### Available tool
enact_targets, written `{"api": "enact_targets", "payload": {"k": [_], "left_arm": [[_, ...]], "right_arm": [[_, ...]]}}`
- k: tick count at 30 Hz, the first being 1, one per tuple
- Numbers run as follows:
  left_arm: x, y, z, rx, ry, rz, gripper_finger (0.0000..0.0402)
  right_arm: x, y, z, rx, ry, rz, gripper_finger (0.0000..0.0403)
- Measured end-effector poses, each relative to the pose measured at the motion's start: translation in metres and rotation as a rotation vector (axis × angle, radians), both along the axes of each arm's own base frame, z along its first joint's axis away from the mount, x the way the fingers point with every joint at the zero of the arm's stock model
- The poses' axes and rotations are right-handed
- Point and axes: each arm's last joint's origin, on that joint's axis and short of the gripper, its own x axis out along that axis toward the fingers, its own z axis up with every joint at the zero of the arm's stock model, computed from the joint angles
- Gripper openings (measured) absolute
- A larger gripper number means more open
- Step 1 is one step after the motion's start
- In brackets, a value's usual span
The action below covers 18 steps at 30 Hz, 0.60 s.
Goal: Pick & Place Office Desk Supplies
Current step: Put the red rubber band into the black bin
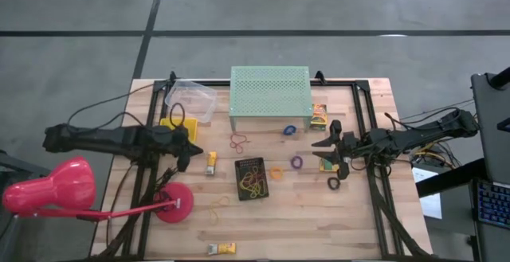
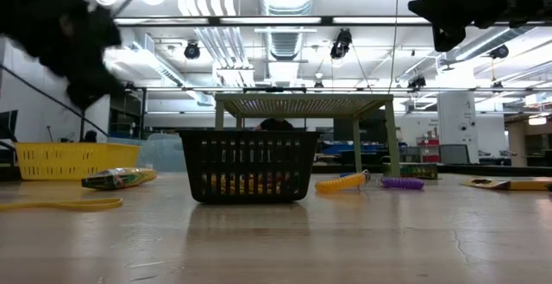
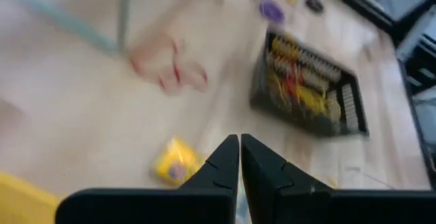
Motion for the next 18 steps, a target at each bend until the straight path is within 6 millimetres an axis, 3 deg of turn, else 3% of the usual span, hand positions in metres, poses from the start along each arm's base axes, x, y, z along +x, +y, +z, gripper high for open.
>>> {"api": "enact_targets", "payload": {"k": [3,7,14,18], "left_arm": [[0.012,0.003,0.029,0.113,0.030,0.046,0.0023],[0.033,0.008,0.051,0.171,0.156,0.115,0.0023],[0.079,0.026,0.047,0.215,0.401,0.190,0.0027],[0.101,0.038,0.035,0.222,0.462,0.098,0.0054]], "right_arm": [[0.000,0.000,0.000,0.000,0.000,0.000,0.0126],[0.000,0.000,0.000,0.000,0.000,0.000,0.0123],[0.000,0.000,0.000,0.000,0.000,0.000,0.0112],[0.000,0.000,0.000,0.000,0.000,0.000,0.0109]]}}
